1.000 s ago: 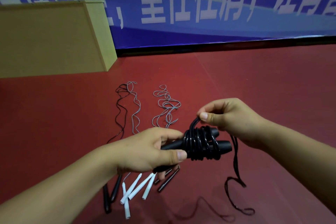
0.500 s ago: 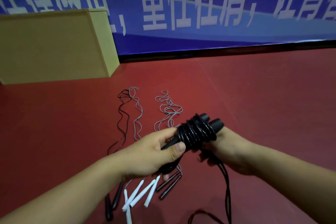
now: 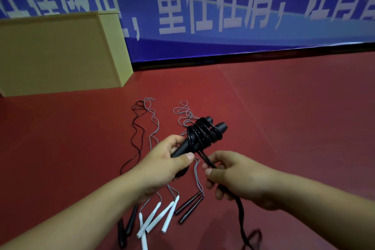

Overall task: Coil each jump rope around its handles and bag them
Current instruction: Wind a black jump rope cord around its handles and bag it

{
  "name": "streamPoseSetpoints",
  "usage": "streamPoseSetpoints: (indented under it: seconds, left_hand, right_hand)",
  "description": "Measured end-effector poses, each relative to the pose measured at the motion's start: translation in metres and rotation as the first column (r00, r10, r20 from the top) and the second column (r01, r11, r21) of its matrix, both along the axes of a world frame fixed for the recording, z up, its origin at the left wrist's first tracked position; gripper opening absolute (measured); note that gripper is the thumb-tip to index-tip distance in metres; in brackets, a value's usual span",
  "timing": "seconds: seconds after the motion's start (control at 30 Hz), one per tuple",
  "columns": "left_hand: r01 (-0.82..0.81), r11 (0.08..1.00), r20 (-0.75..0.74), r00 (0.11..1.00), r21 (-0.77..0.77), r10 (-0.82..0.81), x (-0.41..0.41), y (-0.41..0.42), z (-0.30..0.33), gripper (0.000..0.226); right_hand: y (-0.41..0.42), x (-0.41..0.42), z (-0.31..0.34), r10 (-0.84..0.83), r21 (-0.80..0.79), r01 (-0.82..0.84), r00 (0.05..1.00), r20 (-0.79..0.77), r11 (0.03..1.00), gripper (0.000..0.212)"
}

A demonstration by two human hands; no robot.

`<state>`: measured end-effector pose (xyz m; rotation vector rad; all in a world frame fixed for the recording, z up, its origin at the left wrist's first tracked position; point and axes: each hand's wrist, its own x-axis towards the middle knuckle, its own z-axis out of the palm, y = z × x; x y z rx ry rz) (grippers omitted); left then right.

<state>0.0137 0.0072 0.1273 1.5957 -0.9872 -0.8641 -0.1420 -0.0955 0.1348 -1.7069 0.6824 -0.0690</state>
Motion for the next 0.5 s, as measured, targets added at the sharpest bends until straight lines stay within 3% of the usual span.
streamPoseSetpoints:
  seconds: [0.23, 0.5]
  left_hand:
    - [-0.120, 0.993, 0.024, 0.993, 0.010, 0.119, 0.000, -0.006, -0.005, 0.013]
    - [-0.252, 0.965, 0.236, 0.944, 0.067, 0.231, 0.015, -0.009, -0.010, 0.018]
  right_hand:
    - [0.002, 0.000, 0.002, 0.015, 0.012, -0.016, 1.000, 0.022, 1.000, 0.013]
    - [-0.004, 0.000, 0.010, -0.010, -0.045, 0.006, 0.996, -0.093, 0.999, 0.024]
